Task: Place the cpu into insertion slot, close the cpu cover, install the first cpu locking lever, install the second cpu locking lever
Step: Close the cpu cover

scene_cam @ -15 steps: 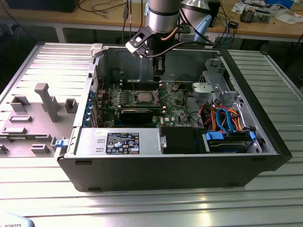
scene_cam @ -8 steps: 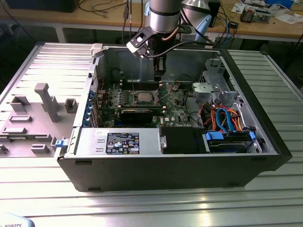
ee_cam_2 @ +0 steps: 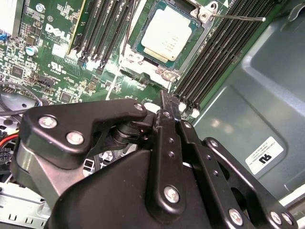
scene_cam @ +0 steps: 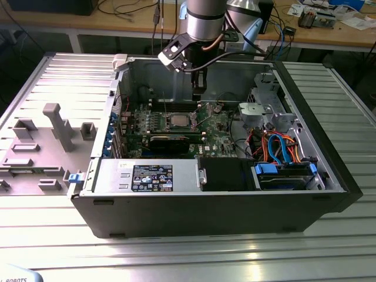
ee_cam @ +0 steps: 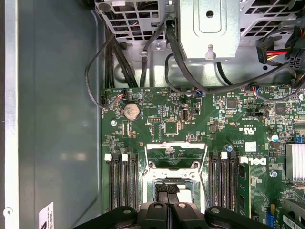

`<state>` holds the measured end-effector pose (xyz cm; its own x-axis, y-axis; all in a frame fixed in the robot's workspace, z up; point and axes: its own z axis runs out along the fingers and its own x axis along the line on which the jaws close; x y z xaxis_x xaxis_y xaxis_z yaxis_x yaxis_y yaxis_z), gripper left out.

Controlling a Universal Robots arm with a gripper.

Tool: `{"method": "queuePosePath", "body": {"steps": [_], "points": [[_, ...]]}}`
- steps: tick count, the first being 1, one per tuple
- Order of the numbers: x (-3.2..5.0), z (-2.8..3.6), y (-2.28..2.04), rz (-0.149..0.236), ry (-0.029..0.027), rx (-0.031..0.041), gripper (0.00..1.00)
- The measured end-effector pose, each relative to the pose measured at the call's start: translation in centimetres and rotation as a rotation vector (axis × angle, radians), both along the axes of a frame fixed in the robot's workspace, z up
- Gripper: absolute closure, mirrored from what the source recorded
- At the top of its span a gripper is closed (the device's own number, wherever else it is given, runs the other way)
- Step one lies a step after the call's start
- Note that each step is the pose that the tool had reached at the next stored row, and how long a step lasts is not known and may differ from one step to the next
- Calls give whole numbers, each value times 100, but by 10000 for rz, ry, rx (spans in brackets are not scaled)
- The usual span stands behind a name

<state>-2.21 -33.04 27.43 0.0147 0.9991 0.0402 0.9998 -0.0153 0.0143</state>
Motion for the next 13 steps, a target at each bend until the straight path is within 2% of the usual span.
{"method": "queuePosePath", "body": {"steps": [13], "points": [[13, -1, 0, 3, -1, 2, 89]]}}
